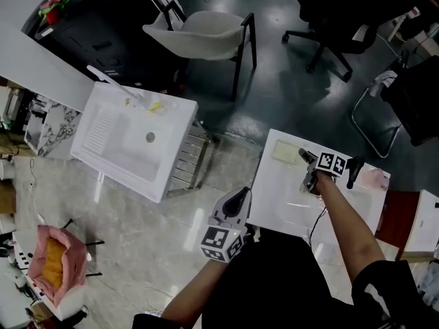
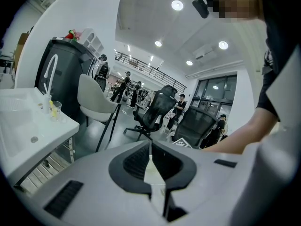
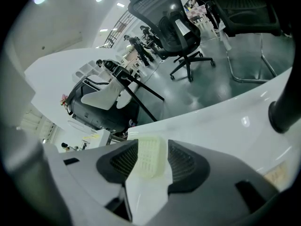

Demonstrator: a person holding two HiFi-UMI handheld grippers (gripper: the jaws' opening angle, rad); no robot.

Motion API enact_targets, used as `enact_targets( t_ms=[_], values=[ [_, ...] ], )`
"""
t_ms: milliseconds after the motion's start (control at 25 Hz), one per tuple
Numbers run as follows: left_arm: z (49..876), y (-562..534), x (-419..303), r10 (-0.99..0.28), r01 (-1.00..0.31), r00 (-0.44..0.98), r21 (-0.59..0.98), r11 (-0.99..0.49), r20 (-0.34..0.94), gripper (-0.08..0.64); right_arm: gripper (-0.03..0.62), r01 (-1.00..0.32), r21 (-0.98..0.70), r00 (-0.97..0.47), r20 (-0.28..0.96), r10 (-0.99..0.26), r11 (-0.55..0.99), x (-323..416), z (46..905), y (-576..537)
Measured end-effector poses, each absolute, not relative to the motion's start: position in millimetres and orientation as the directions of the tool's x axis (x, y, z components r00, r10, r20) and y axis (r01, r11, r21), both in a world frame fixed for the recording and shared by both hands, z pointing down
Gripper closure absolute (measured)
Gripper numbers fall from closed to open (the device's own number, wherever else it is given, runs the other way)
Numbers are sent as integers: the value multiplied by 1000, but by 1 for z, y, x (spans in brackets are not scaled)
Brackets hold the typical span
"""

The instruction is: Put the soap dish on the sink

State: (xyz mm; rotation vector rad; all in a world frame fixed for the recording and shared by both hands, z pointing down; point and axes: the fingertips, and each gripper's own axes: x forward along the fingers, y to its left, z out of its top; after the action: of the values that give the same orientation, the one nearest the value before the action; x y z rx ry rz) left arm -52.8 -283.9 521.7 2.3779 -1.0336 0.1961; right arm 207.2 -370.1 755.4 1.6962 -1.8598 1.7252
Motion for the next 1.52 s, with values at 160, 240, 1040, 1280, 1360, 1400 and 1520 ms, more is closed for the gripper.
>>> enact_targets(
  t_ms=[160,240,1040,1280,1360,1400,1520],
  values=[
    [517,-275,-44,-649,-720,688,409,-560,324,540,413,-744,-635,-405,676,-616,-208,206,750,-358],
    [514,-271,-43,-661,-730,678,403,-552,322,540,411,-756,-632,-420,668,-615,-170,204,743,-353],
    [492,-202,13,-729,-775,623,347,-527,284,540,434,-763,-632,-533,492,-688,139,200,614,-266],
    [496,-182,42,-705,-752,653,349,-559,277,540,518,-802,-555,-509,443,-738,221,204,578,-226],
    [493,-179,49,-694,-741,666,347,-574,275,540,561,-826,-510,-496,454,-740,241,204,567,-210],
    [490,-180,52,-689,-735,673,347,-582,271,540,577,-838,-485,-486,457,-745,250,204,562,-203],
    [480,-186,57,-669,-715,697,326,-619,258,540,587,-865,-435,-447,442,-778,250,204,545,-187]
  ],
)
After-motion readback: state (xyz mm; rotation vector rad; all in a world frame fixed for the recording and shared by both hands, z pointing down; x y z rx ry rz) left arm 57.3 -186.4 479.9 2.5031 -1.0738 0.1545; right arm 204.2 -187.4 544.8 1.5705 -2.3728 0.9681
